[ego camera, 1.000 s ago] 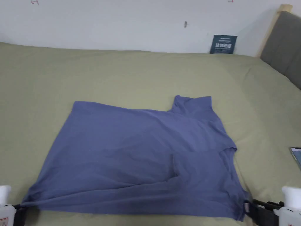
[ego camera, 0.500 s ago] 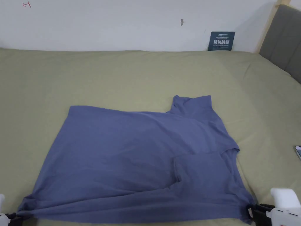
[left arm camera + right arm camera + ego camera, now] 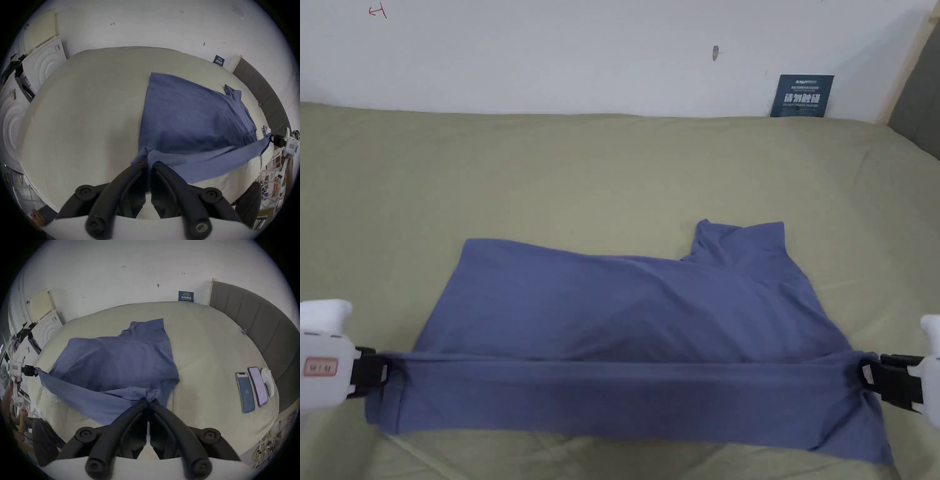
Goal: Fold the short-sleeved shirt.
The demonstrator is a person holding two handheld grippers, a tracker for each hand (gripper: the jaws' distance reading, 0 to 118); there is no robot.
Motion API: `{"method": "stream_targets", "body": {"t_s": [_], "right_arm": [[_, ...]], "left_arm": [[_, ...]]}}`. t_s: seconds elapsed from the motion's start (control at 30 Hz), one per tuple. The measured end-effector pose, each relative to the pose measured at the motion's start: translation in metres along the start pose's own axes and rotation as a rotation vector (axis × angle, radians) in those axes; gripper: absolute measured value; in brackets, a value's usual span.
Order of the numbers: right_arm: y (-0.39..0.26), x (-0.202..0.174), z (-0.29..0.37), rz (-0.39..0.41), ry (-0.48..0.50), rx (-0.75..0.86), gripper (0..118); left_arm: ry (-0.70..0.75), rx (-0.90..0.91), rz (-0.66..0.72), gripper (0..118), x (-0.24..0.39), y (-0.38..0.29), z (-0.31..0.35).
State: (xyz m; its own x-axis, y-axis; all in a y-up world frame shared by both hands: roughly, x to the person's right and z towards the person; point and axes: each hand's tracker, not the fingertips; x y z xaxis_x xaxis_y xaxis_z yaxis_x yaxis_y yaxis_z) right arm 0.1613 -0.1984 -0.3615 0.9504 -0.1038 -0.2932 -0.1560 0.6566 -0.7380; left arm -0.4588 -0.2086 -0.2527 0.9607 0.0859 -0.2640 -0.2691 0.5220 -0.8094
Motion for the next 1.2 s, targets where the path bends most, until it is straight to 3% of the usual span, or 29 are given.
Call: {"method": "stream_targets", "body": {"t_s": [0.33, 0.37, 0.4, 0.43, 0.47, 0.5, 0.63, 0.67, 0.7, 0.73, 0.77, 0.83, 0.87, 0.97, 1.0, 1.03, 1.07, 1.1, 1.2], "right_arm": [[0.033, 0.014, -0.086, -0.034, -0.012, -0.124, 4], [0.031, 0.016, -0.088, -0.055, -0.009, -0.138, 10], [0.029, 0.017, -0.088, -0.086, 0.007, -0.153, 34], [0.026, 0.018, -0.084, -0.105, -0.013, -0.132, 69], [0.022, 0.022, -0.083, -0.122, -0.009, -0.123, 78], [0.017, 0.02, -0.076, -0.124, -0.007, -0.109, 78], [-0.009, 0.02, -0.049, -0.143, -0.018, -0.109, 76], [-0.018, 0.019, -0.04, -0.153, -0.04, -0.09, 72], [-0.025, 0.019, -0.032, -0.153, -0.045, -0.059, 48], [-0.032, 0.018, -0.025, -0.153, -0.046, -0.049, 3], [-0.037, 0.017, -0.019, -0.157, -0.052, -0.046, 1], [-0.042, 0.018, -0.014, -0.177, -0.078, -0.008, 1], [-0.044, 0.017, -0.013, -0.186, -0.042, -0.036, 1], [-0.05, 0.014, -0.012, -0.165, -0.051, -0.045, 1], [-0.052, 0.016, -0.013, -0.165, -0.047, -0.045, 1], [-0.051, 0.016, -0.013, -0.165, -0.036, -0.05, 1], [-0.05, 0.014, -0.014, -0.165, -0.036, -0.05, 1], [-0.049, 0.013, -0.016, -0.164, -0.038, -0.049, 1], [-0.053, 0.02, -0.023, -0.168, -0.033, -0.056, 1]], "left_arm": [[-0.023, -0.057, 0.047, 3, -0.007, 0.062, -0.087], [-0.028, -0.066, 0.046, 7, -0.008, 0.064, -0.093], [-0.036, -0.07, 0.051, 29, -0.009, 0.064, -0.097], [-0.027, -0.069, 0.062, 70, -0.005, 0.06, -0.095], [-0.03, -0.063, 0.076, 117, -0.007, 0.056, -0.095], [-0.027, -0.067, 0.08, 118, -0.009, 0.052, -0.093], [0.049, 0.0, 0.081, 101, -0.006, 0.029, -0.047], [0.064, 0.01, 0.083, 82, -0.009, 0.018, -0.04], [0.072, 0.021, 0.082, 52, -0.013, 0.007, -0.036], [0.079, 0.025, 0.088, 11, -0.014, 0.0, -0.03], [0.078, 0.021, 0.092, 0, -0.016, -0.006, -0.026], [0.048, 0.006, 0.1, 0, -0.023, -0.014, -0.033], [-0.004, -0.036, 0.094, 0, -0.022, -0.017, -0.037], [-0.018, -0.004, 0.118, 0, -0.014, -0.021, -0.036], [-0.012, 0.003, 0.133, 13, -0.014, -0.02, -0.039], [-0.013, -0.007, 0.152, 50, -0.015, -0.017, -0.047], [-0.024, -0.036, 0.157, 106, -0.014, -0.015, -0.056], [-0.025, -0.04, 0.152, 118, -0.012, -0.017, -0.056], [-0.017, -0.059, 0.145, 118, -0.015, -0.018, -0.065]]}}
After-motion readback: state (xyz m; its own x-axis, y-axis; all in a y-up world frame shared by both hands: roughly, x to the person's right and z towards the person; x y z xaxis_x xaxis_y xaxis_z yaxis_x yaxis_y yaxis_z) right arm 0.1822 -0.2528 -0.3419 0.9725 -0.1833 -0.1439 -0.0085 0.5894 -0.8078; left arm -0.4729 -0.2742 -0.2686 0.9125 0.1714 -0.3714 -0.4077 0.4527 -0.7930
